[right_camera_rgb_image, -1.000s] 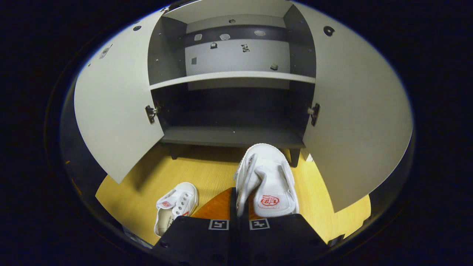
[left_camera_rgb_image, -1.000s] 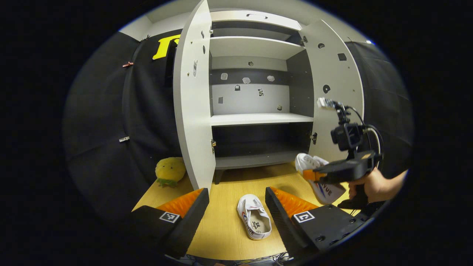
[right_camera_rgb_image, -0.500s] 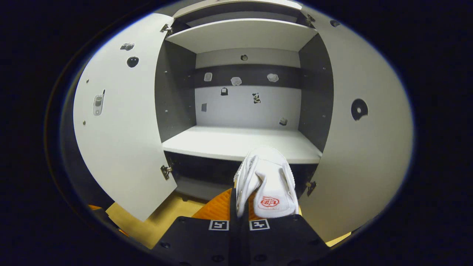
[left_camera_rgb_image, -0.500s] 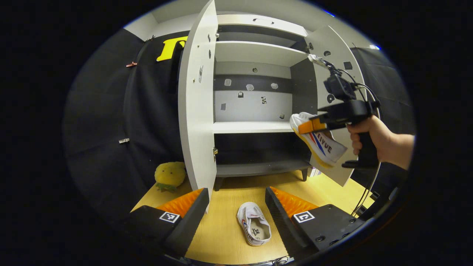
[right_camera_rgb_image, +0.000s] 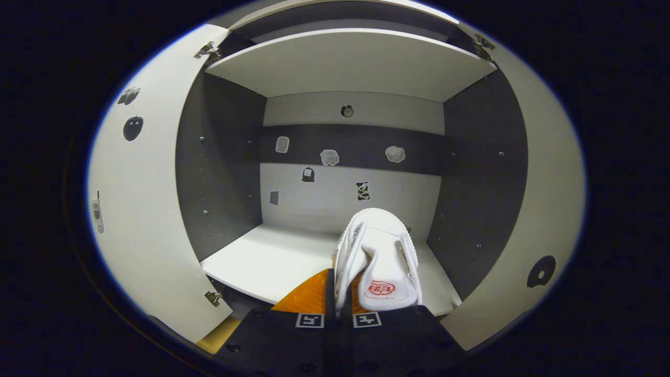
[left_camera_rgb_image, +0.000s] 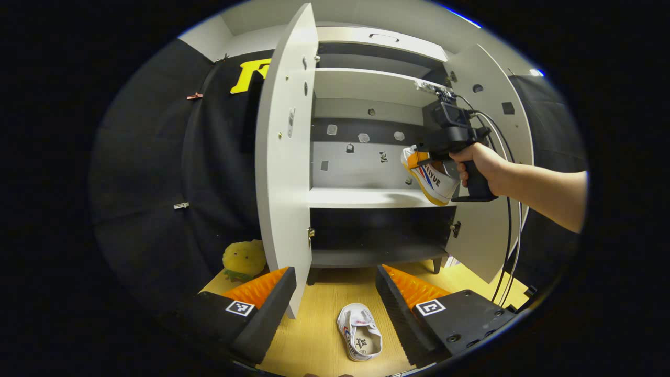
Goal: Grab one shoe with the right hand and put it into the shoe cabinet, grab the other shoe with the left hand and put it into the shoe cabinet; then close the right door with the right hand and the left door with the left hand.
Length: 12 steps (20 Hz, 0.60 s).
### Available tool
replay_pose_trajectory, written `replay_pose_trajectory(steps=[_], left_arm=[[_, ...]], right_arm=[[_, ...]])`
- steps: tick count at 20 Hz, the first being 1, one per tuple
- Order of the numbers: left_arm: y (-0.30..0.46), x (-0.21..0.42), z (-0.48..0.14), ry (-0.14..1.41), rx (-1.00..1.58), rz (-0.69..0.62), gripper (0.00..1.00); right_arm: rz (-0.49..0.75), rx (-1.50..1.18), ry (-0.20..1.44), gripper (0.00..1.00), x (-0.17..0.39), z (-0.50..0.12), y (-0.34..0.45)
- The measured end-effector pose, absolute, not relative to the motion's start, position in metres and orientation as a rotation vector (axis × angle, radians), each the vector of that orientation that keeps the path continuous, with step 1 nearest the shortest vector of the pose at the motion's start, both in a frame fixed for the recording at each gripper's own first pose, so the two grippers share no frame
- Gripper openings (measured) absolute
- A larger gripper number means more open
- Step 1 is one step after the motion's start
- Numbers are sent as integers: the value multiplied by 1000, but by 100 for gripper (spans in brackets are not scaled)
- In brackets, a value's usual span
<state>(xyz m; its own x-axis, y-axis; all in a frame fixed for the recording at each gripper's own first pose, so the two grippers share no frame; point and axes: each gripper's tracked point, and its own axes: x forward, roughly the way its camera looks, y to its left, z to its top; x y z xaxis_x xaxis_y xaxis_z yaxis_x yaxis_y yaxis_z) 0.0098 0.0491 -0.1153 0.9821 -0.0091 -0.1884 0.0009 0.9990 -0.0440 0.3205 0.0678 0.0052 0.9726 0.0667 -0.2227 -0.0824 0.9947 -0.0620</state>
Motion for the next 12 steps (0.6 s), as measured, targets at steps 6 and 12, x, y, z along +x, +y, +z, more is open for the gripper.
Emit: replay_pose_trajectory(steps=[6, 12], left_arm=[[83, 23, -97, 158, -55, 107, 95], [95, 19, -93, 149, -46, 165, 95]], right_arm=[[57, -198, 287, 5, 407, -13, 59], [65, -212, 428, 5, 460, -56, 55]])
